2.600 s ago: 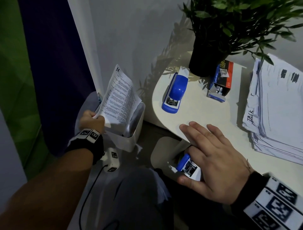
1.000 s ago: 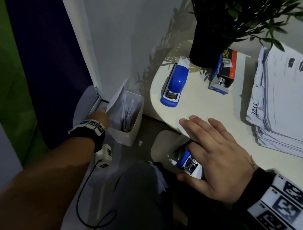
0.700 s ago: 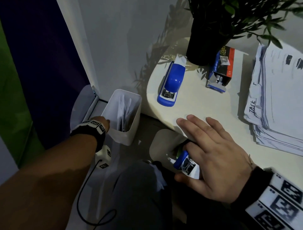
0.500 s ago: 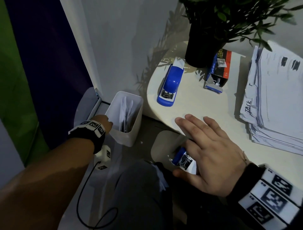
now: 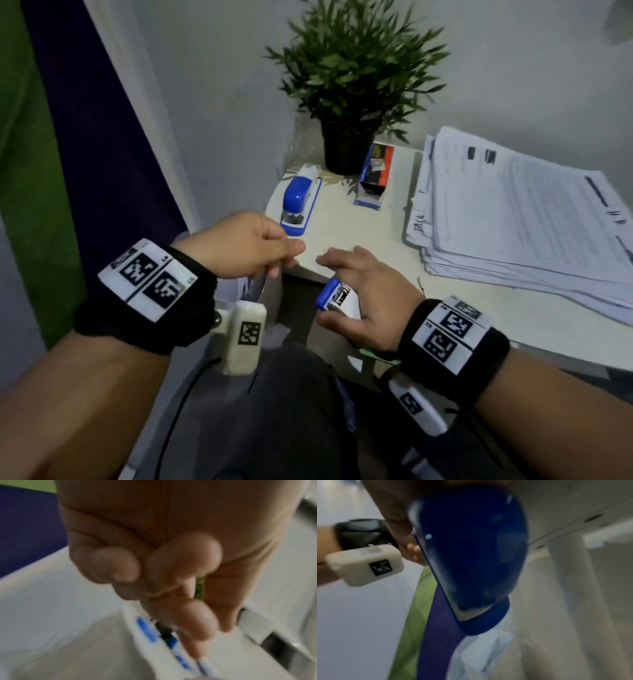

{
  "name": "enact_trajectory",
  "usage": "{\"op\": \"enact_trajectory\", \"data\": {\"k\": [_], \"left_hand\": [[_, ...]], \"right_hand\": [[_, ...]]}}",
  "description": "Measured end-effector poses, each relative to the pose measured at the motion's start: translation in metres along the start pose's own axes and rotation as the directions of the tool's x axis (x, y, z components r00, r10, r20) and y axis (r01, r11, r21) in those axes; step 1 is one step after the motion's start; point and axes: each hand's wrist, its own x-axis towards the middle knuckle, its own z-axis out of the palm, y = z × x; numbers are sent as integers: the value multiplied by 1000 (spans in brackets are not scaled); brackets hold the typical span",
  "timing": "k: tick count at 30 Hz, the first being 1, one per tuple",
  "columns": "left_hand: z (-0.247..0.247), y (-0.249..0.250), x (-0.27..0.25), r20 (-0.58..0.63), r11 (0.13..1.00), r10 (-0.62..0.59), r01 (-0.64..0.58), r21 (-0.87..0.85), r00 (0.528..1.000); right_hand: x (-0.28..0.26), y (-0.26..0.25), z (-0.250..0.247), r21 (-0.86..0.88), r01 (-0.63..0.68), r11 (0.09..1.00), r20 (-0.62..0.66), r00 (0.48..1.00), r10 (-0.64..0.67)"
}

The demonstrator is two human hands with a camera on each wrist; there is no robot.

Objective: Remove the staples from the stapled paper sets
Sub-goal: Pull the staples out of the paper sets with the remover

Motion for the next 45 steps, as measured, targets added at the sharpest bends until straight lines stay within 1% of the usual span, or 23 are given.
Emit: {"op": "enact_trajectory", "data": {"k": [1, 3, 5, 6, 8, 10, 12, 13, 14, 15, 16, 17, 18, 19, 20, 21, 23, 24, 29, 34, 37, 43, 45], "left_hand": [[5, 17, -3, -64, 997, 62, -65, -52, 996], [18, 45, -4, -178, 973, 155, -182, -143, 972], [34, 67, 1, -256, 948, 212, -262, -180, 943], [43, 76, 6, -276, 938, 237, -293, -186, 932], [60, 94, 16, -255, 931, 264, -315, -184, 930], [75, 114, 27, -170, 930, 251, -286, -229, 953], [88, 136, 38, -47, 912, 182, -186, -366, 982], [95, 147, 43, 9, 890, 133, -116, -441, 991], [100, 153, 51, 43, 871, 83, -52, -488, 996], [105, 159, 58, 53, 867, 35, -4, -498, 998], [110, 163, 68, 36, 884, -18, 32, -467, 999], [113, 166, 77, 5, 931, -53, 51, -361, 999], [115, 170, 83, -27, 980, -71, 64, -188, 997], [117, 175, 86, -50, 997, -81, 81, -5, 995], [119, 179, 89, -71, 987, -85, 94, 133, 994], [121, 183, 90, -80, 971, -90, 106, 217, 993], [123, 188, 95, -90, 956, -120, 139, 260, 989], [124, 188, 97, -102, 950, -122, 146, 275, 987], [123, 184, 104, -158, 893, -76, 138, 428, 985], [132, 178, 105, -120, 935, -106, 140, 325, 987], [138, 180, 109, -144, 918, -107, 154, 367, 984], [141, 180, 117, -136, 944, -169, 200, 263, 976], [142, 178, 120, -134, 919, -147, 185, 347, 980]], "right_hand": [[-5, 0, -7, 144, -67, 987, -23, 997, 71], [-17, 0, -22, 382, -191, 904, -63, 971, 232], [-33, 4, -41, 539, -229, 811, -153, 920, 362], [-42, 8, -52, 615, -237, 752, -190, 881, 434], [-62, 21, -75, 746, -239, 621, -232, 782, 579], [-82, 40, -99, 835, -216, 506, -262, 653, 711], [-102, 63, -119, 885, -212, 416, -271, 492, 827], [-112, 76, -126, 906, -209, 367, -254, 424, 869], [-122, 91, -131, 932, -208, 298, -205, 378, 903], [-131, 105, -134, 956, -204, 210, -126, 359, 925], [-138, 118, -135, 971, -209, 113, -31, 361, 932], [-144, 128, -134, 975, -221, 22, 63, 370, 927], [-150, 137, -131, 973, -226, -50, 134, 374, 918], [-154, 144, -127, 971, -214, -106, 181, 372, 911], [-159, 150, -121, 972, -187, -141, 201, 358, 912], [-162, 154, -115, 976, -152, -156, 199, 339, 920], [-166, 162, -105, 986, -96, -139, 160, 275, 948], [-167, 165, -103, 987, -86, -133, 151, 264, 953], [-171, 167, -103, 988, -39, -149, 154, 274, 949], [-173, 165, -102, 989, -44, -138, 145, 253, 956], [-172, 163, -103, 992, -37, -124, 129, 239, 962], [-174, 162, -105, 991, -56, -124, 134, 256, 957], [-173, 161, -105, 990, -67, -122, 136, 252, 958]]}}
